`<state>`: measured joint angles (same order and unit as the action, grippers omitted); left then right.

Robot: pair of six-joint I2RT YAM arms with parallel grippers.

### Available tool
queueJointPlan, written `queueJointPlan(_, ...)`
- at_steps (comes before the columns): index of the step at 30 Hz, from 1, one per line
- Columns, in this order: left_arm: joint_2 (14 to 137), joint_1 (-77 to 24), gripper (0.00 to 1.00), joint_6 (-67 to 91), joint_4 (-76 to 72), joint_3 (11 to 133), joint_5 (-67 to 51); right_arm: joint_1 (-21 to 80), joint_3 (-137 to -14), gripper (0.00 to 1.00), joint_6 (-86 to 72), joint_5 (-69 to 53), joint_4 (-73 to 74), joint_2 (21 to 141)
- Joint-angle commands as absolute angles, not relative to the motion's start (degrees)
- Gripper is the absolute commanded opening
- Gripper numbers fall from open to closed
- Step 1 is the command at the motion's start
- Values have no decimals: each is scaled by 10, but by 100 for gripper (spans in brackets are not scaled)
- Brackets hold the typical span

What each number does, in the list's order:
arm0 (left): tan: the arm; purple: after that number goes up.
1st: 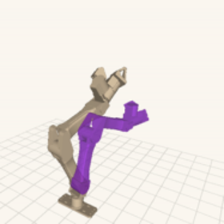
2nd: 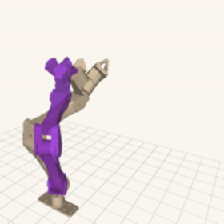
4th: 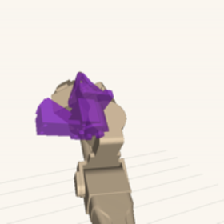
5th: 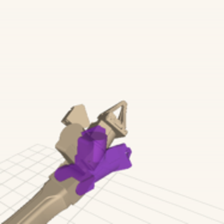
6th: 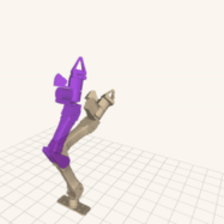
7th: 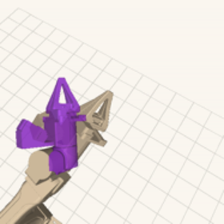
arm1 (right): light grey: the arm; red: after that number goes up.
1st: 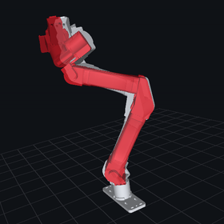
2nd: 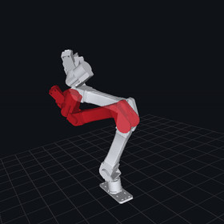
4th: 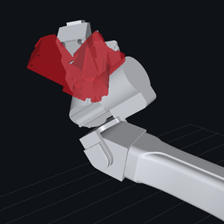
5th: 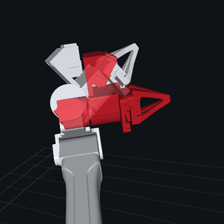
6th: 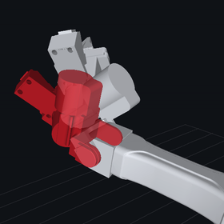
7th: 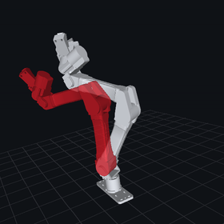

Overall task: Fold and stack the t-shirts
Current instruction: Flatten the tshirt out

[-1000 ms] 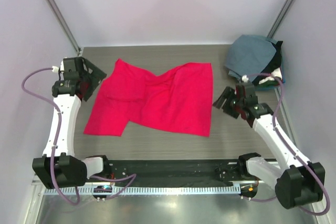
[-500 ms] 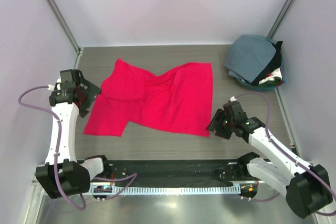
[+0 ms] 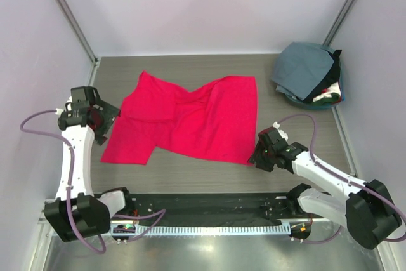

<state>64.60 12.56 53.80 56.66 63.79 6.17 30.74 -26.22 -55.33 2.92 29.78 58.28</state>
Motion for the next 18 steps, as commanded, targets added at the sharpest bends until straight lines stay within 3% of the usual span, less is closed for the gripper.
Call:
queueJointPlan(1, 615, 131, 91, 551, 570, 634, 61, 311, -266, 47, -567, 60, 267, 597)
queueJointPlan(9, 585, 130, 92, 556, 588, 643, 123, 316, -265, 45, -572, 44, 236, 628)
queueJointPlan(13, 570, 131, 92, 559, 584, 641, 135, 317, -267, 20, -570, 59, 229, 638)
queueJointPlan(14, 566, 131, 92, 560, 578, 636, 135, 317, -272, 10, -567, 63, 229, 643)
queueJointPlan(18, 566, 131, 92, 555, 554, 613, 127, 290, -315, 1, -533, 92, 232, 681)
